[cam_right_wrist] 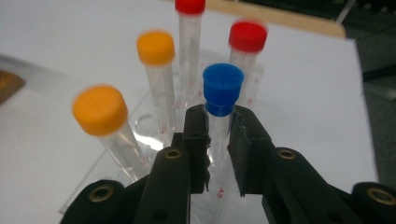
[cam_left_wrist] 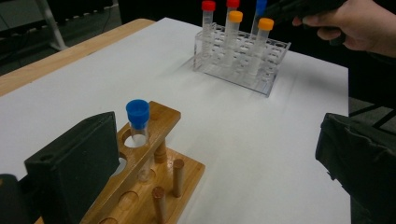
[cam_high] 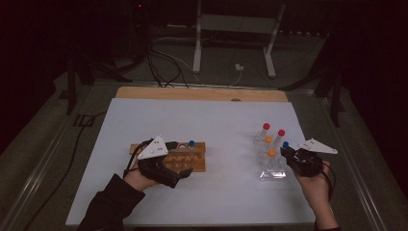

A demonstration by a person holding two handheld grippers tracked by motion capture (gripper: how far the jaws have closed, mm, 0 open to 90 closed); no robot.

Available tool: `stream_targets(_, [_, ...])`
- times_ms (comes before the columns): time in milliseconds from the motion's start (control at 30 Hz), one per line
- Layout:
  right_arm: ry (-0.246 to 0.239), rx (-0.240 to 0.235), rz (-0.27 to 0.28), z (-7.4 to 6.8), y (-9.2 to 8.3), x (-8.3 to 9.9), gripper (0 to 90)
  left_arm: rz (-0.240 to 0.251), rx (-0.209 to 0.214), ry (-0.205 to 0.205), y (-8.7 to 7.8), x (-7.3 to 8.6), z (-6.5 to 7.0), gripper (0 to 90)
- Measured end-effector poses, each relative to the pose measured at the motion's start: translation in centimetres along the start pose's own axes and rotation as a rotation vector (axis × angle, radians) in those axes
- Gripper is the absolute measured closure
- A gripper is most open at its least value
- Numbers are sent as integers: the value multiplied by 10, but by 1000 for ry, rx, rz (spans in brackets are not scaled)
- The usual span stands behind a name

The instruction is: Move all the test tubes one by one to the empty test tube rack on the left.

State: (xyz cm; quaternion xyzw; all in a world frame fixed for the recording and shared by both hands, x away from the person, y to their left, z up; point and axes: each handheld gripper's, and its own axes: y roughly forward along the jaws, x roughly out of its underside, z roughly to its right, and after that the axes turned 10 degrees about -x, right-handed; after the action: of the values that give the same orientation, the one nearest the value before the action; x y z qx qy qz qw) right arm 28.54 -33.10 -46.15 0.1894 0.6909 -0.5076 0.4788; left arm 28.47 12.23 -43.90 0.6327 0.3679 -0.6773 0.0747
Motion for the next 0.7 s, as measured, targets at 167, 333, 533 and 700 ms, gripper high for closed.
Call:
stream_targets(167, [-16,7,41,-4,-14,-8,766,2,5,3,0,-1,1,5])
stream_targets(333, [-39,21,83,-10,-25,-15,766,0,8,6,0,-1,2,5])
stream_targets(533, [-61,11,117,-19,-32,-24,766,-1,14,7,0,-2,2,5])
stream_targets(700, [-81,-25,149,-31,-36,-32,766,-4,18,7,0,-2,3,6])
